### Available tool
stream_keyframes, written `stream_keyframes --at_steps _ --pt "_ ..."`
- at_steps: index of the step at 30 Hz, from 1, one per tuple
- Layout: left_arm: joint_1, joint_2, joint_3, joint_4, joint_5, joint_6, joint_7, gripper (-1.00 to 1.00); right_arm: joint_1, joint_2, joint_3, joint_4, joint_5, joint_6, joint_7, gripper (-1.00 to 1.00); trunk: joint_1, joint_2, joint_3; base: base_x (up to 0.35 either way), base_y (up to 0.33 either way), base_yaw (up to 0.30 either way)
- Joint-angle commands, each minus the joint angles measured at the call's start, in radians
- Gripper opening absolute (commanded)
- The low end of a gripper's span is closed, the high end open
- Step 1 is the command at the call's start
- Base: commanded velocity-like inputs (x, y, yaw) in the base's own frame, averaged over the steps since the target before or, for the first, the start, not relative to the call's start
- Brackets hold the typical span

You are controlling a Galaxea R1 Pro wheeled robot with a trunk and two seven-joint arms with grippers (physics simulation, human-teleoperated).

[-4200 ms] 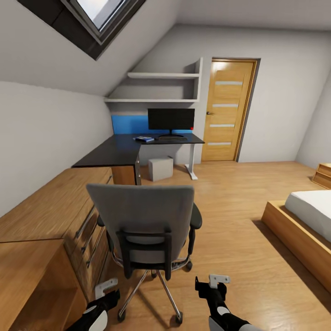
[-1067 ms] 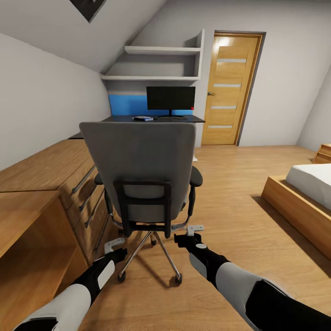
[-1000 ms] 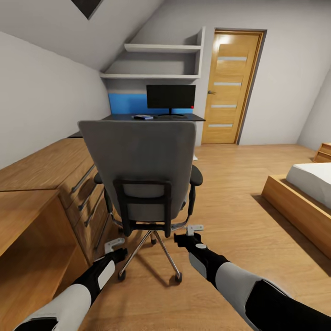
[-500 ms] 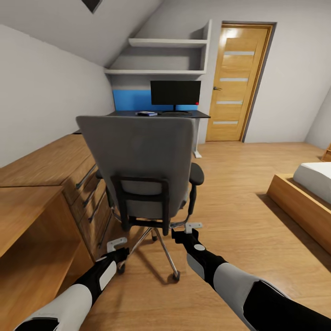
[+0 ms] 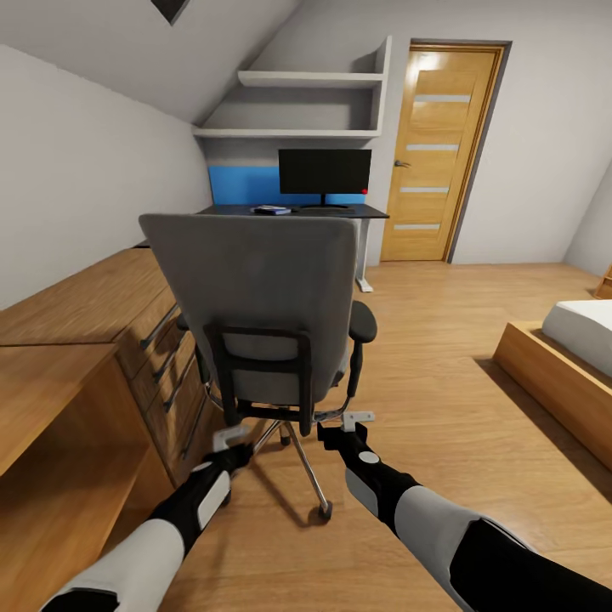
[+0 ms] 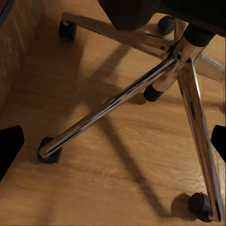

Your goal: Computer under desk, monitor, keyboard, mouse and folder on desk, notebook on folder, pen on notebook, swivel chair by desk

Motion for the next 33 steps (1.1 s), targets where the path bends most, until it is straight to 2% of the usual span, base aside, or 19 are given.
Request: stream_keyframes --at_steps 1,5,19,33 --pt "0.0 -0.002 -0.006 -0.01 0.006 0.006 0.007 1.0 -0.001 0.0 0.009 0.0 -0.007 -0.003 -0.005 1.0 0.0 0.0 -0.001 0.0 0.0 0.0" --pt "0.0 -0.008 -0.007 -0.034 0.007 0.009 0.006 1.0 -0.001 0.0 0.006 0.002 -0.007 -0.02 -0.007 1.0 0.0 0.0 -0.001 0.0 0.0 0.0" --pt "0.0 -0.007 -0.009 -0.032 0.007 0.002 -0.001 1.0 -0.001 0.0 0.006 0.008 -0.008 -0.058 -0.009 1.0 0.0 0.0 0.0 0.0 0.0 -0.008" --pt "0.0 -0.006 -0.01 -0.019 0.007 -0.002 -0.002 1.0 -0.001 0.0 0.007 0.009 -0.008 -0.059 -0.009 1.0 0.0 0.0 0.013 0.0 0.0 -0.16"
